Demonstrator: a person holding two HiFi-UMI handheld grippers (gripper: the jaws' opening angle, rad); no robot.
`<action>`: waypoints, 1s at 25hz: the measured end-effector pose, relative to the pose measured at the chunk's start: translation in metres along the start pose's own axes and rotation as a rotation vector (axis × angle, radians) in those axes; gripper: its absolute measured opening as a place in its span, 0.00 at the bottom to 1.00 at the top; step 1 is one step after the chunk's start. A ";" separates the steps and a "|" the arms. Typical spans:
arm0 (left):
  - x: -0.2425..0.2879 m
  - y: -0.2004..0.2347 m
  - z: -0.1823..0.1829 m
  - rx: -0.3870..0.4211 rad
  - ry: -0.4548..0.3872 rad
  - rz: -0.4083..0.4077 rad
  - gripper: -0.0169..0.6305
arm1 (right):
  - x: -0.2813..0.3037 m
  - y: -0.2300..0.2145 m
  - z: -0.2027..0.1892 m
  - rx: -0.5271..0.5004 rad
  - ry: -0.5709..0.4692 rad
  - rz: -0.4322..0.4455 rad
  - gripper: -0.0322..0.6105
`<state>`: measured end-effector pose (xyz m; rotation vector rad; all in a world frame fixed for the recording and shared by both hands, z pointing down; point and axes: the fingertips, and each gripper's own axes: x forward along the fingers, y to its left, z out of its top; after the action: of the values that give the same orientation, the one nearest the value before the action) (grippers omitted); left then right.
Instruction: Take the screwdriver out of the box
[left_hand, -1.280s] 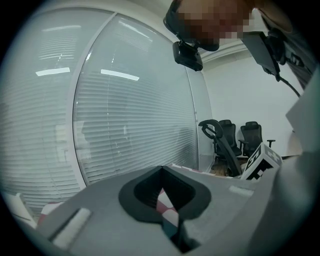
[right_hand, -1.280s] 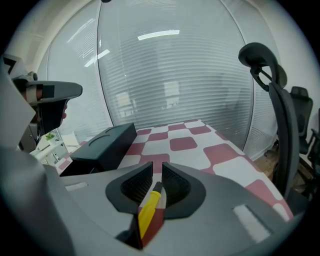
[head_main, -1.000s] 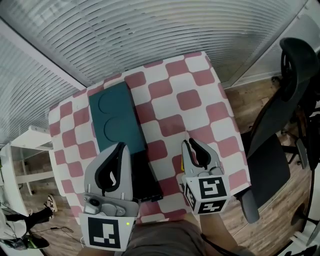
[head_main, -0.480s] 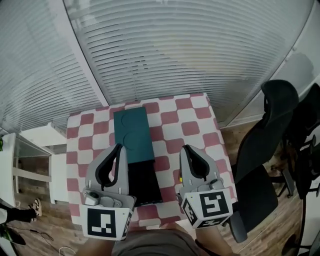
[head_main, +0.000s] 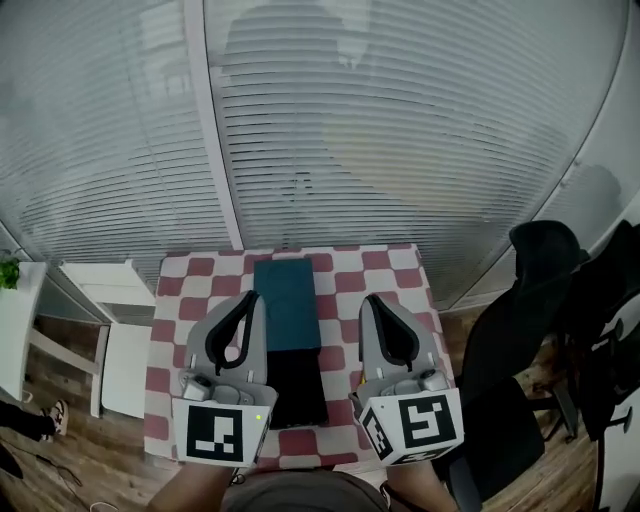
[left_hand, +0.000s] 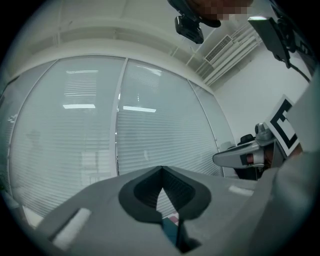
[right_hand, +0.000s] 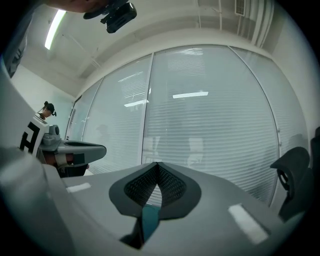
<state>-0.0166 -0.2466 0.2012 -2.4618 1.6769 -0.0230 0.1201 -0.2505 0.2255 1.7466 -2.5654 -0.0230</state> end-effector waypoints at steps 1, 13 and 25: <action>-0.002 0.002 0.002 0.000 -0.003 0.005 0.03 | 0.000 0.003 0.003 -0.006 -0.005 0.005 0.09; -0.015 0.020 0.007 0.004 -0.016 0.058 0.03 | 0.002 0.022 0.013 -0.042 -0.033 0.042 0.09; -0.016 0.023 0.003 0.008 -0.001 0.056 0.03 | 0.008 0.026 0.009 -0.025 -0.024 0.048 0.09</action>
<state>-0.0435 -0.2400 0.1961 -2.4068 1.7410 -0.0213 0.0924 -0.2480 0.2180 1.6862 -2.6111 -0.0748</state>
